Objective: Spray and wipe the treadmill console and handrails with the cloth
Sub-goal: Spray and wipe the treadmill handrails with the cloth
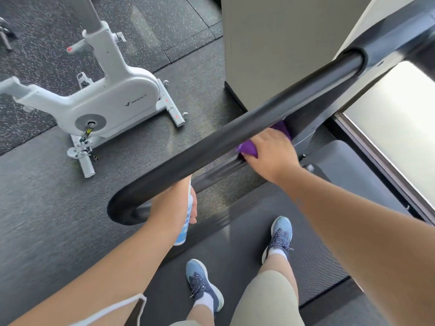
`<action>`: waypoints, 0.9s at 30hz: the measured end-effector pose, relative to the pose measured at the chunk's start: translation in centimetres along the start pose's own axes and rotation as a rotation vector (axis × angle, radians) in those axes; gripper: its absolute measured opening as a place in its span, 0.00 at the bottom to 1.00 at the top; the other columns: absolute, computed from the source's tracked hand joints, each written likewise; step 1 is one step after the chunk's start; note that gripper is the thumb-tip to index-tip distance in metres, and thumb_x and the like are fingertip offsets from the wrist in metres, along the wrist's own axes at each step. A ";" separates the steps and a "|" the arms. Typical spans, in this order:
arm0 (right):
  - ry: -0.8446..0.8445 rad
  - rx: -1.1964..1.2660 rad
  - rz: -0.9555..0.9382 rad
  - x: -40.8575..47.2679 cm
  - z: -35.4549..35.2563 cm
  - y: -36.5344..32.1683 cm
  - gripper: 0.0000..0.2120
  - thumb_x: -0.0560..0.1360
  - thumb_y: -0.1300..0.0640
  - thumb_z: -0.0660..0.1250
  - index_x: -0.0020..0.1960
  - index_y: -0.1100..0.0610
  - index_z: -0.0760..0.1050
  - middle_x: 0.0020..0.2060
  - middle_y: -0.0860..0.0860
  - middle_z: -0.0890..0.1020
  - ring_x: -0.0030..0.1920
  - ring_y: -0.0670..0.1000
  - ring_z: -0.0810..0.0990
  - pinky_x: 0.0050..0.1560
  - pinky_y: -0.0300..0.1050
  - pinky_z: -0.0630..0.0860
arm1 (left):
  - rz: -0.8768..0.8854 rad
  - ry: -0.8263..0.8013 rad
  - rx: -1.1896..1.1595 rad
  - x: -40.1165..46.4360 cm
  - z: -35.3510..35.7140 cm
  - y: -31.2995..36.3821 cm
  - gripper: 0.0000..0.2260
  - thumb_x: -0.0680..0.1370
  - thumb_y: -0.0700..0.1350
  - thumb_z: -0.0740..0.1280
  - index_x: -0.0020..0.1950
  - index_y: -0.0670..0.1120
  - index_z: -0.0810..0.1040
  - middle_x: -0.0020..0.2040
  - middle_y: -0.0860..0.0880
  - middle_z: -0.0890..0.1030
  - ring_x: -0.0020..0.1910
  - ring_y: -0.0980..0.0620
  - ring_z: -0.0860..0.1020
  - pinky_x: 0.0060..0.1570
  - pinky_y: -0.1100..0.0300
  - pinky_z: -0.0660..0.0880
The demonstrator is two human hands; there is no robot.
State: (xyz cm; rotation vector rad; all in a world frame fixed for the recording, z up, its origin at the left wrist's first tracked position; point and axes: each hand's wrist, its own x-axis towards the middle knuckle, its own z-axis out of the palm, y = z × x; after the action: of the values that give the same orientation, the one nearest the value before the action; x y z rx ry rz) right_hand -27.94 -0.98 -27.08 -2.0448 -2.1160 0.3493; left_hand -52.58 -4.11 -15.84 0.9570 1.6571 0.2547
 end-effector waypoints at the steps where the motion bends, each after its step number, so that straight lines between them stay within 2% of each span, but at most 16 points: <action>1: -0.001 -0.012 0.017 0.2 -0.2 1.0 0.18 0.78 0.39 0.64 0.58 0.51 0.79 0.55 0.49 0.83 0.63 0.56 0.78 0.69 0.51 0.67 | -0.005 0.034 -0.025 -0.4 0.3 0.3 0.23 0.68 0.56 0.60 0.20 0.41 0.69 0.22 0.42 0.75 0.27 0.41 0.75 0.47 0.47 0.78; 4: 0.033 0.096 0.109 0.4 0.7 0.5 0.16 0.79 0.43 0.63 0.53 0.54 0.81 0.51 0.51 0.83 0.59 0.58 0.78 0.67 0.52 0.67 | 0.007 0.103 -0.074 -1.0 0.9 -0.8 0.31 0.73 0.66 0.59 0.29 0.37 0.73 0.25 0.39 0.76 0.26 0.45 0.77 0.45 0.51 0.77; 7: 0.113 0.334 0.320 0.1 1.3 -3.4 0.13 0.77 0.49 0.61 0.41 0.57 0.78 0.43 0.54 0.82 0.51 0.60 0.77 0.62 0.54 0.68 | -0.004 0.111 -0.081 -1.0 0.4 -1.1 0.30 0.75 0.66 0.59 0.32 0.39 0.73 0.26 0.41 0.76 0.25 0.47 0.77 0.44 0.53 0.75; 11: 0.144 0.452 0.274 -0.8 1.7 -7.6 0.09 0.74 0.51 0.60 0.37 0.53 0.70 0.38 0.48 0.75 0.46 0.56 0.73 0.60 0.55 0.69 | 0.011 0.072 -0.030 -1.3 -1.2 -1.6 0.31 0.83 0.62 0.60 0.32 0.38 0.72 0.28 0.41 0.76 0.26 0.49 0.77 0.36 0.59 0.76; 13: 0.145 0.493 0.249 -1.6 2.3 -9.8 0.08 0.74 0.52 0.61 0.38 0.52 0.72 0.39 0.46 0.75 0.46 0.52 0.71 0.62 0.55 0.70 | 0.033 0.109 -0.011 -1.8 -1.7 -2.4 0.31 0.81 0.64 0.60 0.33 0.38 0.72 0.26 0.42 0.75 0.26 0.48 0.76 0.38 0.57 0.74; 17: 0.138 0.476 0.168 -2.9 4.2 -16.3 0.07 0.73 0.52 0.66 0.40 0.54 0.80 0.42 0.49 0.83 0.50 0.54 0.77 0.63 0.54 0.71 | 0.042 0.129 -0.052 -2.1 -2.8 -3.6 0.32 0.82 0.64 0.60 0.31 0.39 0.71 0.24 0.44 0.76 0.25 0.47 0.77 0.39 0.56 0.75; 20: 0.154 0.428 0.068 -4.1 5.1 -20.8 0.08 0.71 0.52 0.66 0.43 0.55 0.82 0.42 0.50 0.84 0.53 0.50 0.72 0.62 0.49 0.69 | 0.055 0.129 0.018 -2.3 -3.4 -4.7 0.33 0.82 0.66 0.60 0.27 0.42 0.72 0.23 0.44 0.77 0.24 0.47 0.79 0.36 0.54 0.80; 22: 0.144 0.396 -0.017 -4.5 5.3 -20.5 0.15 0.71 0.50 0.62 0.49 0.55 0.83 0.46 0.50 0.85 0.55 0.49 0.72 0.65 0.46 0.66 | 0.039 0.099 0.044 -2.8 -3.6 -5.5 0.33 0.82 0.66 0.61 0.28 0.43 0.73 0.24 0.45 0.78 0.25 0.46 0.79 0.37 0.52 0.82; 24: 0.050 0.281 -0.186 -4.4 5.1 -18.3 0.21 0.71 0.49 0.60 0.57 0.55 0.82 0.53 0.49 0.85 0.58 0.54 0.76 0.68 0.48 0.65 | 0.025 0.069 0.025 -2.9 -4.0 -6.1 0.32 0.83 0.65 0.61 0.29 0.42 0.73 0.24 0.45 0.77 0.25 0.47 0.78 0.33 0.55 0.80; 26: 0.001 0.176 -0.255 -3.4 4.4 -15.4 0.21 0.70 0.49 0.64 0.60 0.55 0.81 0.55 0.51 0.85 0.59 0.58 0.78 0.68 0.52 0.68 | 0.036 0.052 0.023 -3.0 -4.2 -6.2 0.31 0.83 0.64 0.61 0.31 0.41 0.72 0.25 0.45 0.75 0.25 0.47 0.76 0.30 0.59 0.77; 27: 0.012 0.150 -0.213 -2.8 3.7 -13.8 0.20 0.70 0.49 0.67 0.60 0.55 0.81 0.54 0.52 0.85 0.58 0.59 0.80 0.67 0.53 0.70 | 0.046 0.046 0.019 -3.0 -4.2 -6.2 0.31 0.84 0.63 0.61 0.32 0.40 0.72 0.25 0.45 0.75 0.25 0.47 0.75 0.30 0.59 0.76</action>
State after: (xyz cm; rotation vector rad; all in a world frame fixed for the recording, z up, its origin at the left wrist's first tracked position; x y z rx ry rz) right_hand -42.06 -4.31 -26.57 -1.7175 -2.2010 0.4461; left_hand -59.07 -8.93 -16.11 1.0107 1.6837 0.2945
